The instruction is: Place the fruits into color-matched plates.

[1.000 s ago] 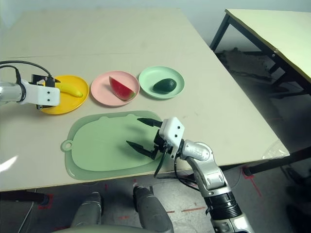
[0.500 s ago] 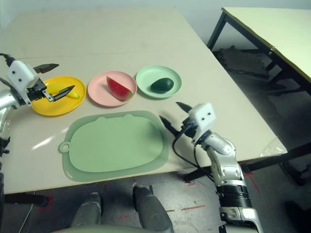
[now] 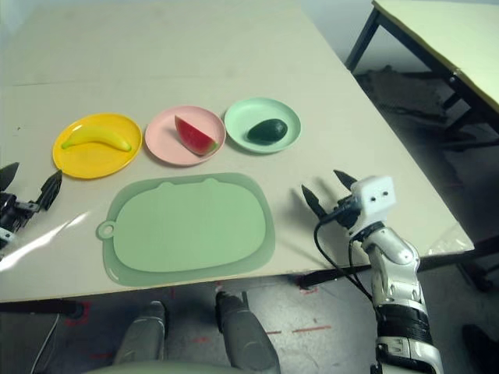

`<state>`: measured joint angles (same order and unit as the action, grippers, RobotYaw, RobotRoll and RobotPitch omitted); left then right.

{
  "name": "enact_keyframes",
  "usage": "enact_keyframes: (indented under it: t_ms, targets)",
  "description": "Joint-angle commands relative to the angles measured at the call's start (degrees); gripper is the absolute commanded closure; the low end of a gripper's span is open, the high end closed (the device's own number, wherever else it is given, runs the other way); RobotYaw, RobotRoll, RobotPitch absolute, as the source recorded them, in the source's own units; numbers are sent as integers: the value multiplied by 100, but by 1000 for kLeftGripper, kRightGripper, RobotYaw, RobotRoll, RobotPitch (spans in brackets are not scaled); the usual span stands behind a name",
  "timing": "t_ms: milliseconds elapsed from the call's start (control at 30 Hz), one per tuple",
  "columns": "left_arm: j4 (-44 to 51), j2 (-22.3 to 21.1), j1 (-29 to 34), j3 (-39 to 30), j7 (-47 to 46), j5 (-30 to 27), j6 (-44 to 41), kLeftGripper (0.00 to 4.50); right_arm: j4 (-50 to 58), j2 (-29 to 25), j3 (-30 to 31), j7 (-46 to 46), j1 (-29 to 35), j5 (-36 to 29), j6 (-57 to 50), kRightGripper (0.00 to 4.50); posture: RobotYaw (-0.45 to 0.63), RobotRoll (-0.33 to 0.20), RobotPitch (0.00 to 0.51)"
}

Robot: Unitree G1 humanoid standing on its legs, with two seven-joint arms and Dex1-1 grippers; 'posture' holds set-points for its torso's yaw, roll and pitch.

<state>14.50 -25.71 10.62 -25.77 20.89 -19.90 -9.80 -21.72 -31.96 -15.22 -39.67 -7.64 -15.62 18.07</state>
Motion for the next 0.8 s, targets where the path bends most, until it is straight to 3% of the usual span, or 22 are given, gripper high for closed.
enact_keyframes:
  t_ms: [33, 433, 800]
  targets:
    - [-255, 150, 342, 159, 66, 255, 304, 17, -374, -85, -204, 7, 122, -45, 82, 0, -94, 0, 270]
    - [-441, 176, -179, 374, -125, 474, 350, 17, -1051, -126, -841, 333, -370, -416, 135, 0, -97, 0, 236]
    - [-661, 269, -405, 254, -336, 485, 493, 17, -457, 164, -402, -33, -436, -408, -21, 0, -104, 0, 214]
